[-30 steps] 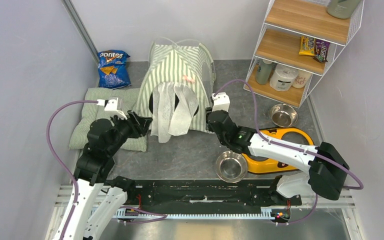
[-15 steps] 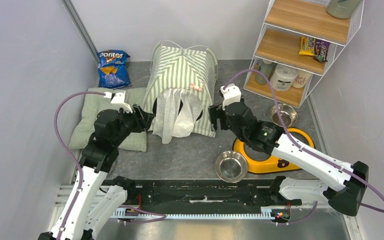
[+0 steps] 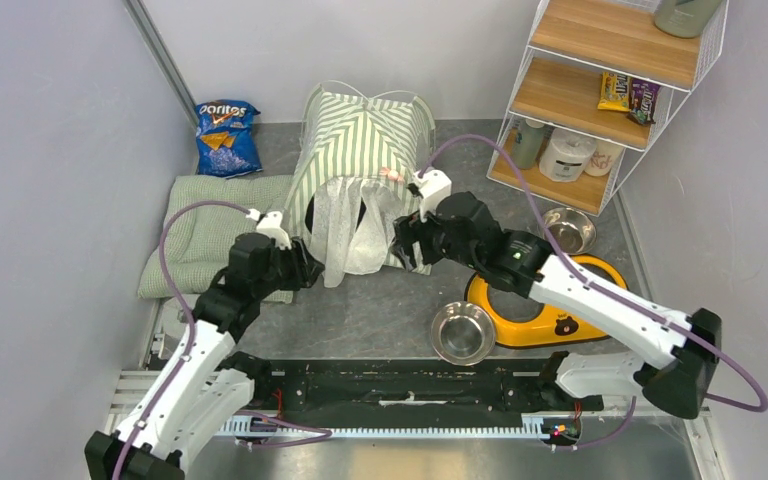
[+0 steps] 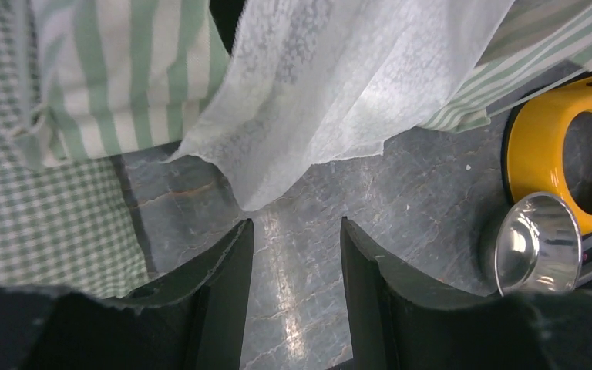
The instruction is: Set up the pet tent
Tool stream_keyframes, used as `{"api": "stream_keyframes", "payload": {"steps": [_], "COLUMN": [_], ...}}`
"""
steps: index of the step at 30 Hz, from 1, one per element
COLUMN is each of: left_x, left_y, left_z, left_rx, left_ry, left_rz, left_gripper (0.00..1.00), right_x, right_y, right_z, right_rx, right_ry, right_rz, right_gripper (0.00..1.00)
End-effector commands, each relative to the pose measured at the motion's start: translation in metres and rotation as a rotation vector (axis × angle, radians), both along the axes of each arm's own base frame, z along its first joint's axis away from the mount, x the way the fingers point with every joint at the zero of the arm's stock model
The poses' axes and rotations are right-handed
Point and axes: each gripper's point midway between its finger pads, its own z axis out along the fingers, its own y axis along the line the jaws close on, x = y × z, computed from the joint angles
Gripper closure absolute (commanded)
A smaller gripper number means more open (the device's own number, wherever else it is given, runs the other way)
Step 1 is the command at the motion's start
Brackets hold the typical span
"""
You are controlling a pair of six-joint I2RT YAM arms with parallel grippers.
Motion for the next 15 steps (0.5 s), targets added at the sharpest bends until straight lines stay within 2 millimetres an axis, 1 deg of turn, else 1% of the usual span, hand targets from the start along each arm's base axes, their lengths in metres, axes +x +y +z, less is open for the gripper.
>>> {"api": "stream_keyframes", "payload": {"steps": [1,3,4,7,8,11,13,15], "left_x": [0.019,0.026,0.03,0.043,0.048,0.061,0.067,0.071], "left_y": [-0.021,-0.03,-0.035,-0.031,-0.025,-0.015,-0.013,-0.016], "left_z": [0.006,0.0,0.0,-0.009,-0.013,-0.012,-0.011,-0.012], "left_rx": [-0.088,-0.099,-0.102,-0.019,0.016,0.068,0.083,0.08], "left_ry": [-0.099,-0.136,-0.161,-0.183,-0.184,-0.233,-0.26,-0.264], "left_rz": [0.018,0.013,0.01,0.057,0.088,0.152,0.158,0.153], "left_gripper": [0.49,0.48,0.48,0.48,0.48,0.46,0.45,0.44], "right_x": [0.001,0.007,0.011,0.024,0.028,0.038,0.042,0.049], "right_y": [0.044,0.057,0.062,0.07,0.072,0.078,0.081,0.082], "right_z": [-0.01,-0.015,-0.018,-0.025,-0.028,-0.032,-0.036,-0.039], "right_rx": [0.142,0.174,0.183,0.182,0.179,0.19,0.191,0.196], "right_ry": [0.055,0.054,0.057,0.06,0.061,0.059,0.062,0.061], "right_rz": [0.086,0.089,0.08,0.041,0.034,-0.003,-0.014,-0.051], "right_gripper": [0.18,0.19,0.19,0.21,0.21,0.21,0.21,0.22]}}
